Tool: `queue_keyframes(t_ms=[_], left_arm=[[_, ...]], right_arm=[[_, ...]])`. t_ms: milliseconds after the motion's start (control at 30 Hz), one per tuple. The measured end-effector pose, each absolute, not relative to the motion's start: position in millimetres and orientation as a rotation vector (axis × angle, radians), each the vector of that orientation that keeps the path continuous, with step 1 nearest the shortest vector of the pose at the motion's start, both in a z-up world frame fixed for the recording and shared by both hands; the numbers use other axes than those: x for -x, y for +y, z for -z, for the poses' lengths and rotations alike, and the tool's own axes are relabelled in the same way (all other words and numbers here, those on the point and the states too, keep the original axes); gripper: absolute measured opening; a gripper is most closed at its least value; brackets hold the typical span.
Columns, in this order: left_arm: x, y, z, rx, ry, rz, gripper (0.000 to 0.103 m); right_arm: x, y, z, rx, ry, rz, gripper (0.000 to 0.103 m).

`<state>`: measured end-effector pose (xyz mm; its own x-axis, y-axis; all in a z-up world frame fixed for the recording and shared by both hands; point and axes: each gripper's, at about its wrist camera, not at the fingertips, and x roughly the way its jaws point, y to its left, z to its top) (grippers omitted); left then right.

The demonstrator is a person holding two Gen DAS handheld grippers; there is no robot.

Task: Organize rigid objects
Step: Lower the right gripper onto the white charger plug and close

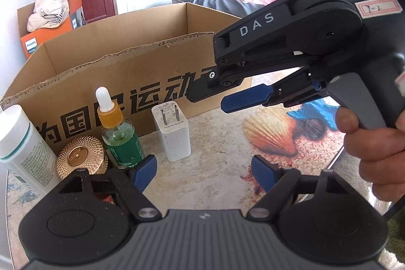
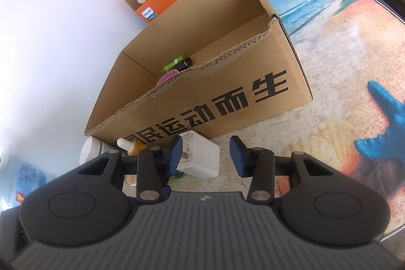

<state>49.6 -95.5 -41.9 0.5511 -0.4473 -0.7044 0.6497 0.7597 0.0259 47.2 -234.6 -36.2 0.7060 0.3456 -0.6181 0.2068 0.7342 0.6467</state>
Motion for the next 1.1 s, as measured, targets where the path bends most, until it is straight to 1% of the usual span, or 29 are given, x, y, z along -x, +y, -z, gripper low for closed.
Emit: queue_keyframes(t_ms=[200,267,400,500,567,600,667,700,833,1100], left_arm=[[-51,-104,41,-0.3,0.729,0.629,0.082],[-50,-106,42,-0.306,0.724,0.62,0.08],[-53,-113,46,-0.312,0.718,0.59,0.072],[-53,-117,47,-0.317,0.68,0.556,0.071],[-53,-119,48,-0.327,0.663,0.537,0.069],[-53,-121,49,-0.336,0.658,0.528,0.065],[-54,-127,53,-0.361,0.651,0.503,0.063],[-55,-131,55,-0.379,0.64,0.486,0.059],[-58,-140,59,-0.38,0.637,0.45,0.052],[-64,-138,56,-0.341,0.668,0.44,0.048]], right_arm=[[-41,-254,41,-0.816,0.791,-0.097,0.04],[-41,-256,40,-0.823,0.788,-0.122,0.04],[-44,-256,39,-0.818,0.797,-0.169,0.04],[-51,-254,41,-0.827,0.816,-0.201,0.04],[-58,-252,43,-0.841,0.826,-0.219,0.04],[-60,-251,44,-0.846,0.828,-0.227,0.04],[-68,-249,47,-0.85,0.835,-0.233,0.04],[-71,-247,48,-0.85,0.836,-0.233,0.04],[-87,-245,59,-0.865,0.865,-0.223,0.04],[-101,-234,70,-0.902,0.9,-0.249,0.037]])
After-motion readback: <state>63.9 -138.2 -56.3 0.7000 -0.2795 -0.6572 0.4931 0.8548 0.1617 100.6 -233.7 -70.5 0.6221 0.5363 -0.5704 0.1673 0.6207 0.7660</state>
